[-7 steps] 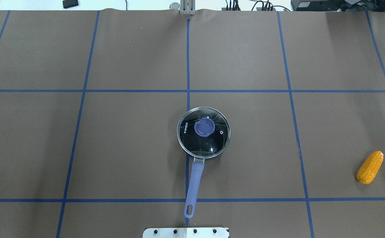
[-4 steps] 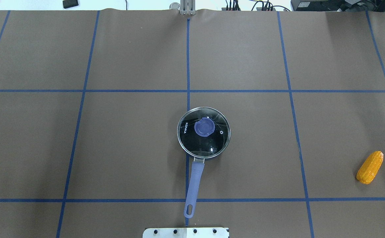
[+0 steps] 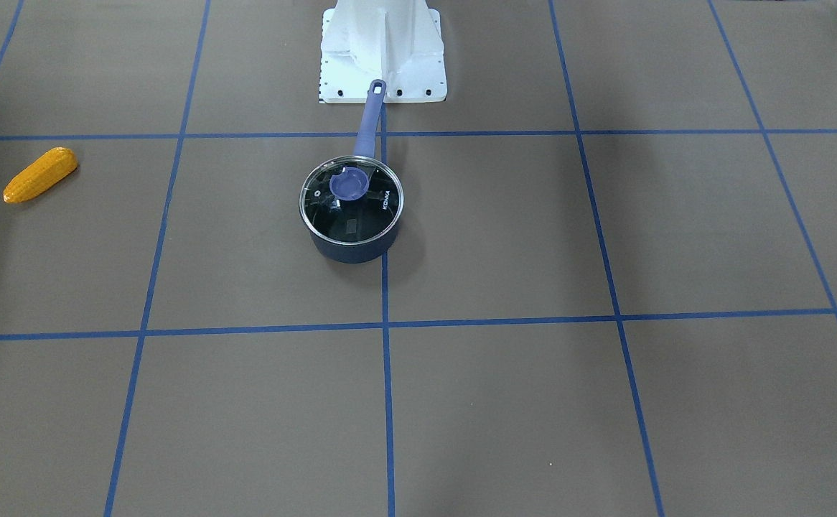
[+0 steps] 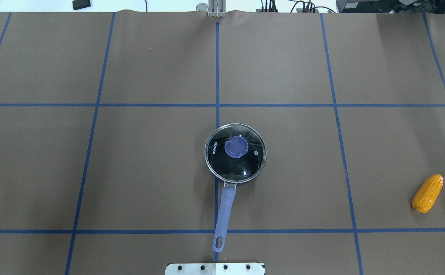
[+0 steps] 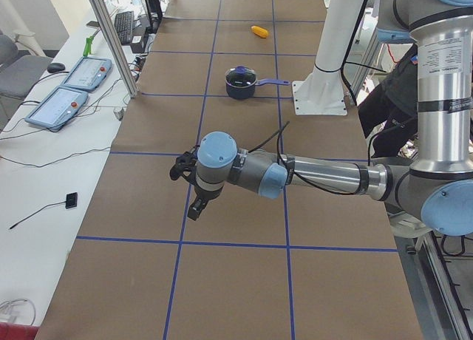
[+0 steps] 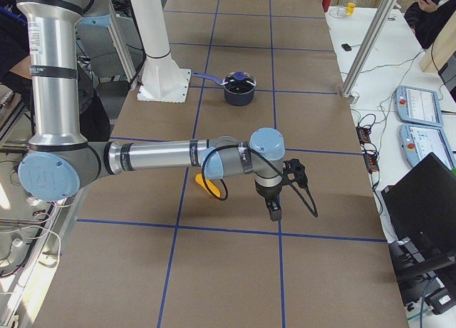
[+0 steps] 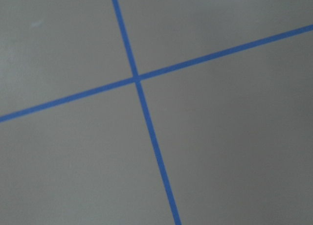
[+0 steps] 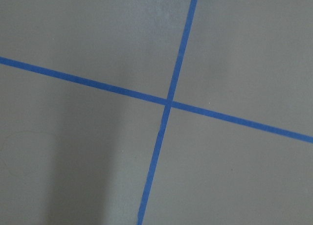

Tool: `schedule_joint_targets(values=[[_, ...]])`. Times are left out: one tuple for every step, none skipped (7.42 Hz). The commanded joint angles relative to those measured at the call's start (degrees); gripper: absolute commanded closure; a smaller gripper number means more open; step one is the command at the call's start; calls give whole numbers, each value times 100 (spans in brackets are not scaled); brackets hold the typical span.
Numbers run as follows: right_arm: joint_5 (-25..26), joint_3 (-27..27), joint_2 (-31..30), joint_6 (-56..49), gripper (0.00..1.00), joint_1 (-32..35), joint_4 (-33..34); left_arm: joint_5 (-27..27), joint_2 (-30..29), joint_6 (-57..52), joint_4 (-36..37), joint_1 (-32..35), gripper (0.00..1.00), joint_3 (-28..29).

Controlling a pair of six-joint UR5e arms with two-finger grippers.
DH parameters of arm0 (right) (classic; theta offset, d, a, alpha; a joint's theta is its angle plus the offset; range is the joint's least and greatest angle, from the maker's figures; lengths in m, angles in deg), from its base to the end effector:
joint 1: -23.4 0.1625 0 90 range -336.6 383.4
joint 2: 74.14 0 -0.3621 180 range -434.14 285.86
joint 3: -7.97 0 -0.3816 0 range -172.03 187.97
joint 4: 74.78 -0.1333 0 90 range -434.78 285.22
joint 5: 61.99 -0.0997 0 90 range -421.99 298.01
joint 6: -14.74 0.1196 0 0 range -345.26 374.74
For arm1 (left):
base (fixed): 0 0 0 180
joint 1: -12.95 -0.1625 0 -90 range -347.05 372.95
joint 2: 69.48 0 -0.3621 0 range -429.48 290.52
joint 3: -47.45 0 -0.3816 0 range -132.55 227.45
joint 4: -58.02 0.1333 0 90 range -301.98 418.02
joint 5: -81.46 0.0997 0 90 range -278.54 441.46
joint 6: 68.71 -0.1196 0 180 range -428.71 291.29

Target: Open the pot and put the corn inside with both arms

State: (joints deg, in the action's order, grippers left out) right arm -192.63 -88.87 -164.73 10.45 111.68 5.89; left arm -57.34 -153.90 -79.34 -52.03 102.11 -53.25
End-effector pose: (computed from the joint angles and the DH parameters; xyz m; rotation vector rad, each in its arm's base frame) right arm 0.0405 -0.4975 0.5437 0.2765 -0.6997 -0.1963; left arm -0.0364 -0.4692 0.5177 0.4845 0.8032 0.3724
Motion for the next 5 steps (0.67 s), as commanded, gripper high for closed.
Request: schedule_joint_targets(values=[[-84, -1, 6, 478, 0, -65, -910, -288, 32, 51, -1758, -74, 1, 462], [-154, -62, 32, 759, 0, -326, -1017, -410, -125, 1226, -2174, -283, 1, 376], [-155, -106, 128, 1136, 0, -651, -1036, -359, -388, 2204, -2161, -894, 1, 193], [-146, -150, 146, 1584, 0, -837, -1045, -176, -660, 3118, -2135, -1318, 0, 8], [-137, -150, 155, 1623, 0, -873, -1088, 17, -1072, 4093, -2021, -1818, 0, -89]])
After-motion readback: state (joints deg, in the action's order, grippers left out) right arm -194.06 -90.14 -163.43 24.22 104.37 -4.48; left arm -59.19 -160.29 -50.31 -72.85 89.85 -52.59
